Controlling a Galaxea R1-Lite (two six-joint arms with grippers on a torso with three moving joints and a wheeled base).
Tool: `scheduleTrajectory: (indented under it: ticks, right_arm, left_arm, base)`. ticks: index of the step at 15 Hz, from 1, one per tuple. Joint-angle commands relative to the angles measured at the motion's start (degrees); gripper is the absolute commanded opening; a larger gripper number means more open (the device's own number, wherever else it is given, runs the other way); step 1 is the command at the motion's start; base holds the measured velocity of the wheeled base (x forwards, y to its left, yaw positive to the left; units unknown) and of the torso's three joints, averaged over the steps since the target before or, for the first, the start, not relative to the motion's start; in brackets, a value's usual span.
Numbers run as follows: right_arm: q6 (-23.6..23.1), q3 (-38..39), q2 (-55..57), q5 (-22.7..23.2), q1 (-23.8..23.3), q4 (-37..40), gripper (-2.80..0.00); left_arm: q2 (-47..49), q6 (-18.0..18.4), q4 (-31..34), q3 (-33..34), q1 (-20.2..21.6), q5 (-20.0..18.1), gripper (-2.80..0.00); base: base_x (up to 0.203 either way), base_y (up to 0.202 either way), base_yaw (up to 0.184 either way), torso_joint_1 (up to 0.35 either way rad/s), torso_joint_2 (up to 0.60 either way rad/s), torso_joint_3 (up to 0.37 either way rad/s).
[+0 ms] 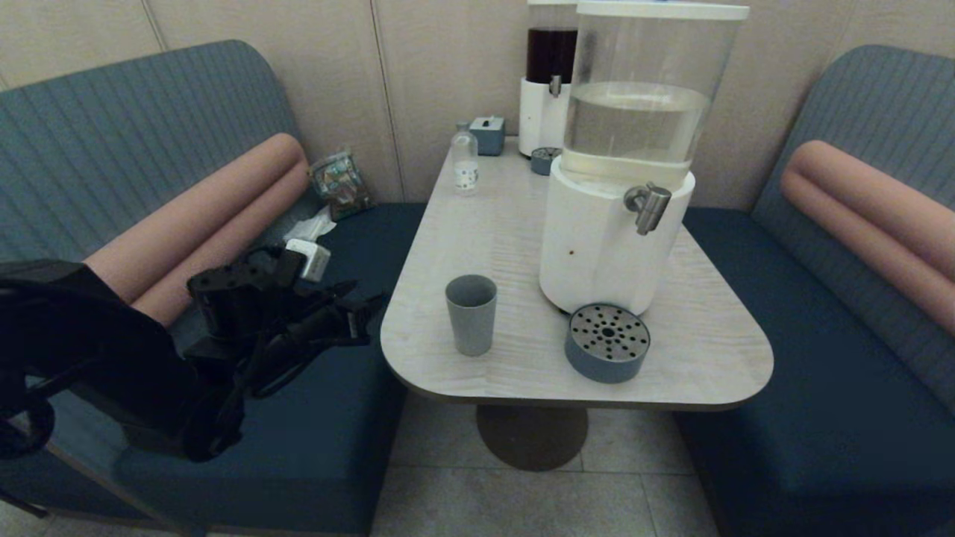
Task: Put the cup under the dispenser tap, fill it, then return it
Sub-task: Pick up the cup
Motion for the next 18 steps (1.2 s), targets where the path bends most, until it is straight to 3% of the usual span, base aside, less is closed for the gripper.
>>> scheduleTrajectory:
  ticks: [1, 6, 9, 12, 18]
  right_arm:
    - [0.00, 0.00, 0.07, 0.02, 0.00, 0.00, -2.80]
    - [0.00, 0.00, 0.07, 0.02, 0.00, 0.00, -2.80]
    - [0.00, 0.00, 0.07, 0.02, 0.00, 0.00, -2.80]
    - [0.00, 0.00, 0.07, 0.02, 0.00, 0.00, -2.80]
    - [-0.06, 0.00, 0.07, 0.02, 0.00, 0.00, -2.80]
  left_arm:
    - [2.62, 0.10, -1.51, 0.47, -0.92, -0.02, 0.00]
    - [9.54, 0.40, -10.63, 2.46, -4.02, 1.01, 0.00]
    - [12.24, 0.41, -13.98, 2.29, -6.14, 3.55, 0.00]
    - [14.38, 0.35, -14.50, 0.30, -7.93, 5.38, 0.00]
    - [15.56, 0.41, -14.50, -2.05, -10.35, 5.62, 0.00]
  base:
    - [0.000, 0.000, 0.000, 0.000, 0.00, 0.000]
    - [0.000, 0.000, 0.000, 0.000, 0.00, 0.000]
    - [0.000, 0.000, 0.000, 0.000, 0.00, 0.000]
    - [0.000, 0.000, 0.000, 0.000, 0.00, 0.000]
    - [0.000, 0.000, 0.000, 0.000, 0.00, 0.000]
